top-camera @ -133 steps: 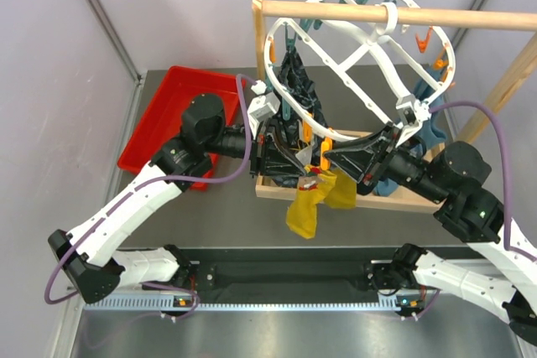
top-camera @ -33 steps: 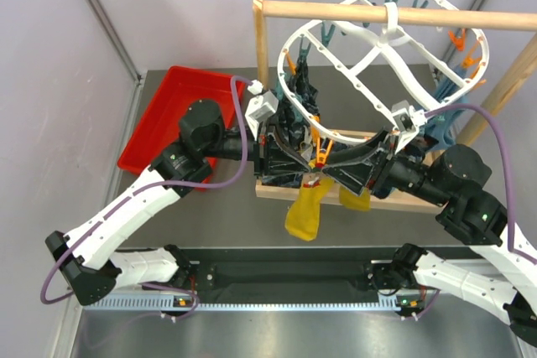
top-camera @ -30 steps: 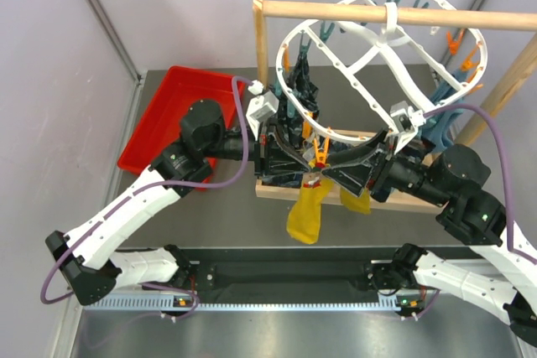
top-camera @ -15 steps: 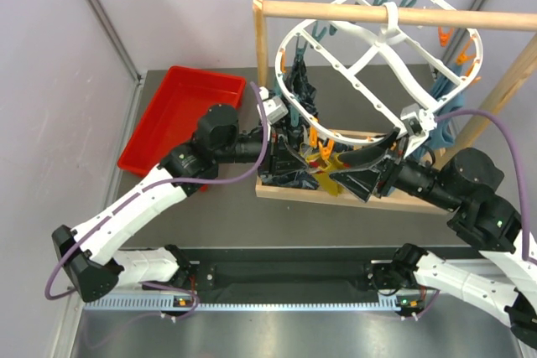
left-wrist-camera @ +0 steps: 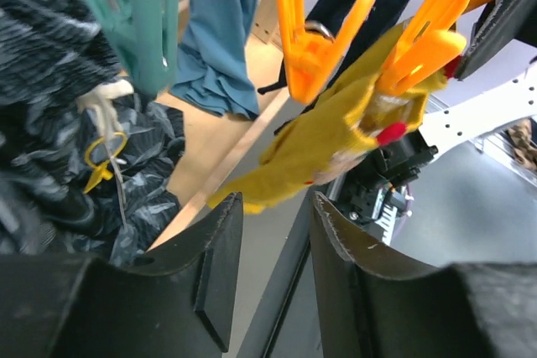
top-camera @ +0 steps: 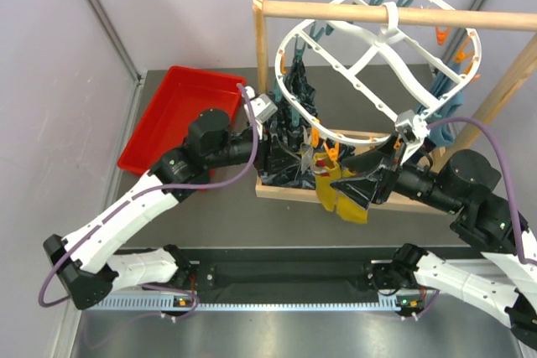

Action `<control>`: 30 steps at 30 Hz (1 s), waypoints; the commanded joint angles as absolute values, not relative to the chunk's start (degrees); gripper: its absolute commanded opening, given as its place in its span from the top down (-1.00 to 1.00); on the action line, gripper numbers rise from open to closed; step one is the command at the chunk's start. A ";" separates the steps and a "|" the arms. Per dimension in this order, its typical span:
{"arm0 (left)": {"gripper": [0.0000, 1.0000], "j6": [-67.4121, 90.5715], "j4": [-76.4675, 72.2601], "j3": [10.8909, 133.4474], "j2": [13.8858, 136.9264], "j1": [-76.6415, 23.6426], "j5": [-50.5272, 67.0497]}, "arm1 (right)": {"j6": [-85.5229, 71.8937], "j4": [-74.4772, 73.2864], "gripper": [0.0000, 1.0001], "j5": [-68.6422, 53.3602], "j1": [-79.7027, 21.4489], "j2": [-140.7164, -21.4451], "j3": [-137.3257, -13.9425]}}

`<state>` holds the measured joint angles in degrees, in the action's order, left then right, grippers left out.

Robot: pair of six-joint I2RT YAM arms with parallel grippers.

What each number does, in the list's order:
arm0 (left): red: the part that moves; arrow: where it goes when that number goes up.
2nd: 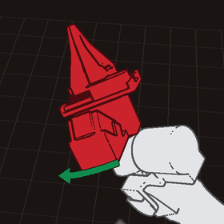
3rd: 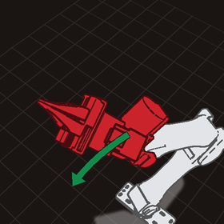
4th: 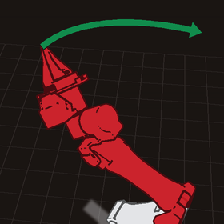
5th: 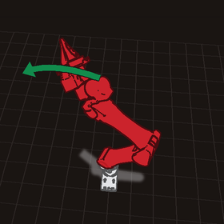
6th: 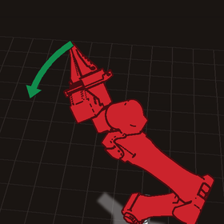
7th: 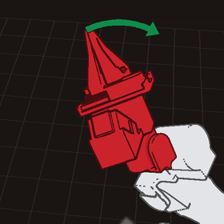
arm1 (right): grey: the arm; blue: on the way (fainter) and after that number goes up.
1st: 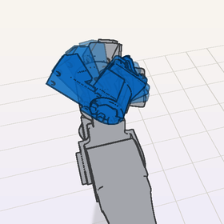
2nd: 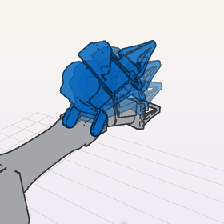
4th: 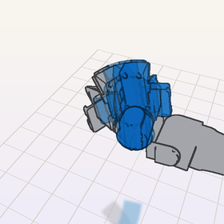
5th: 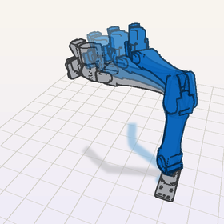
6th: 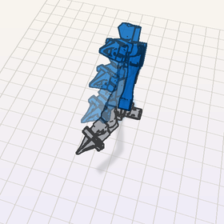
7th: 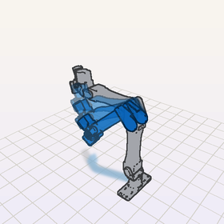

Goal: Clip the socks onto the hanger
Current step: Clamp the sock onto the hanger, then reset both arms

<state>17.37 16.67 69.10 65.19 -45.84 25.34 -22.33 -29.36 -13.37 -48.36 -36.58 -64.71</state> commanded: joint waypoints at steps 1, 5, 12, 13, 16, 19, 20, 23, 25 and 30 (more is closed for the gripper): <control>0.14 17.66 15.12 66.54 59.96 -46.05 20.58 | -18.55 -28.39 -0.46 -20.11 -48.96 -36.38 -67.15; 0.09 22.75 10.47 59.78 54.33 -46.05 14.25 | -18.80 -26.63 -0.55 -30.48 -49.04 -38.93 -65.66; 0.08 30.84 6.86 48.61 44.75 -45.97 2.83 | -17.59 -25.84 -1.00 -24.38 -63.74 -47.26 -64.42; 0.08 32.24 7.20 48.08 43.26 -45.97 1.86 | -15.75 -26.97 -0.99 -20.60 -67.46 -48.85 -65.12; 0.09 35.75 10.01 45.88 40.62 -46.05 -3.94 | -14.24 -27.16 -0.99 -5.39 -78.47 -54.65 -67.85; 0.09 39.53 12.13 42.46 37.54 -45.97 -8.60 | -15.98 -22.08 -0.99 1.39 -79.72 -57.83 -65.14; 0.09 40.25 12.13 40.62 36.83 -46.05 -8.79 | -16.34 -16.93 -0.99 4.10 -79.63 -58.01 -61.56; 0.08 43.15 12.04 37.11 34.28 -46.05 -8.79 | -18.54 -10.13 -1.00 14.18 -79.54 -57.48 -53.74; 0.09 44.90 11.34 35.34 32.36 -46.05 -8.62 | -21.86 -7.82 -1.00 21.23 -78.93 -57.31 -50.99; 0.08 47.46 9.50 29.98 28.83 -46.05 -7.21 | -31.45 -8.52 -0.99 28.31 -69.89 -55.46 -42.46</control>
<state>44.29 12.64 31.62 30.48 -45.87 -6.96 -24.27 -12.64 18.92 -74.32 -57.98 -44.64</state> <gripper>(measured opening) 0.459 0.996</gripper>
